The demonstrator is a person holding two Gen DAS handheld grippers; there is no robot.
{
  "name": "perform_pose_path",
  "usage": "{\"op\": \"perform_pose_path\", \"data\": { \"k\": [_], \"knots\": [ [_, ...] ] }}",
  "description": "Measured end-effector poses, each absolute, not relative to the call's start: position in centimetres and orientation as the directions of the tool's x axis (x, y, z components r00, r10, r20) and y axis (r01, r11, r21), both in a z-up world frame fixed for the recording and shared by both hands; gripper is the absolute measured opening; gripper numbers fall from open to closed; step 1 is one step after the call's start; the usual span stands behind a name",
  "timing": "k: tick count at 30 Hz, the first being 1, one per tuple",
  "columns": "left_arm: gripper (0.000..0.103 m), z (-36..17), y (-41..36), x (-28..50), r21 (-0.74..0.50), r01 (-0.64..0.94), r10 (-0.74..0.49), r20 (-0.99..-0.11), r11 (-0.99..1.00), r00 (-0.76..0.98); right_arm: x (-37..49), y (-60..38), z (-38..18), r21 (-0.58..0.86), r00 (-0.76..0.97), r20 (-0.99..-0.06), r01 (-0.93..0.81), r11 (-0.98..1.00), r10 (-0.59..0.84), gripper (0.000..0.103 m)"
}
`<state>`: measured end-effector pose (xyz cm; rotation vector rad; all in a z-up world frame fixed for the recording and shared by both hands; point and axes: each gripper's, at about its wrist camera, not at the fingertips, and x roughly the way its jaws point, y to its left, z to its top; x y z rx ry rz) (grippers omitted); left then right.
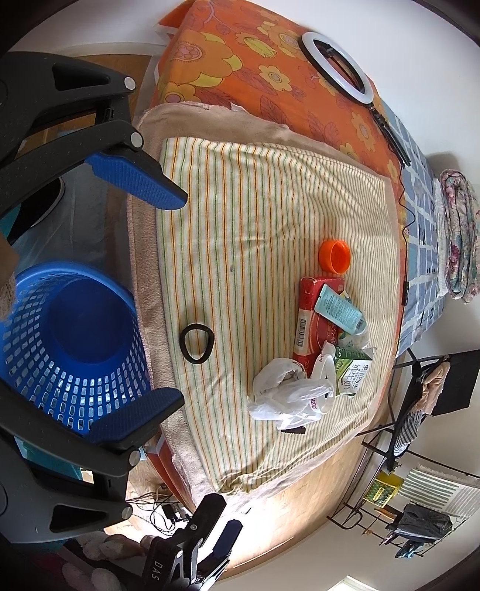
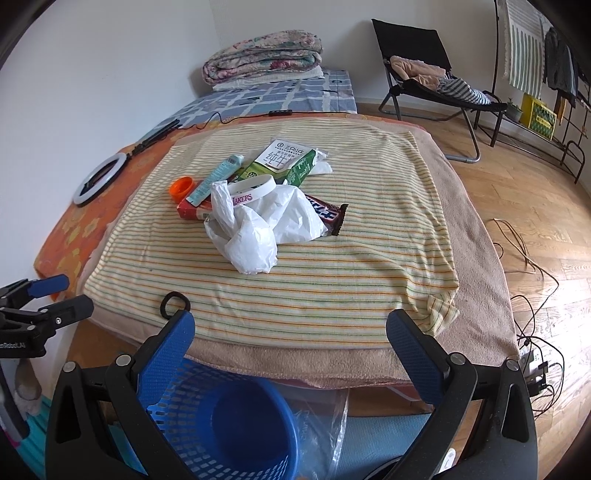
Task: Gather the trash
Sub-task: 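Grasp the black hair tie with the left gripper while the right gripper grasps the white headband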
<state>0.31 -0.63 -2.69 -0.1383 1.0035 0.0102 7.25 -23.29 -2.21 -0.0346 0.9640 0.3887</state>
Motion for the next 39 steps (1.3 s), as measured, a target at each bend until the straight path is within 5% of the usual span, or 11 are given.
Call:
{"op": "perform_pose_path", "data": {
  "k": [10,19,27,39],
  "knots": [
    [0.098,-4.2,-0.7,0.8,-0.146,-0.044,-0.105,-0.862,0.988,0.496,7.7,-22.9,-2.6,0.176,0.503,-0.779,-0.399,0.900,0.375,0.103],
    [0.081,-5.8,-1.8,2.1,-0.099,-0.002,-0.088,-0.894,0.995,0.439,10.1,-22.6,-1.4,0.180,0.500,-0.765,-0.439,0.880,0.406,0.103],
    [0.053,-7.6,-2.8,4.4,-0.127,0.038,-0.132,-0.918,0.991,0.375,14.5,-21.6,-0.7,0.183,0.480,-0.765,-0.477,0.860,0.429,0.102],
    [0.032,-9.9,-2.3,6.9,-0.220,0.011,-0.212,-0.926,0.975,0.313,22.5,-20.7,-3.7,0.416,0.295,-0.786,-0.397,0.818,0.543,0.069]
  ]
}}
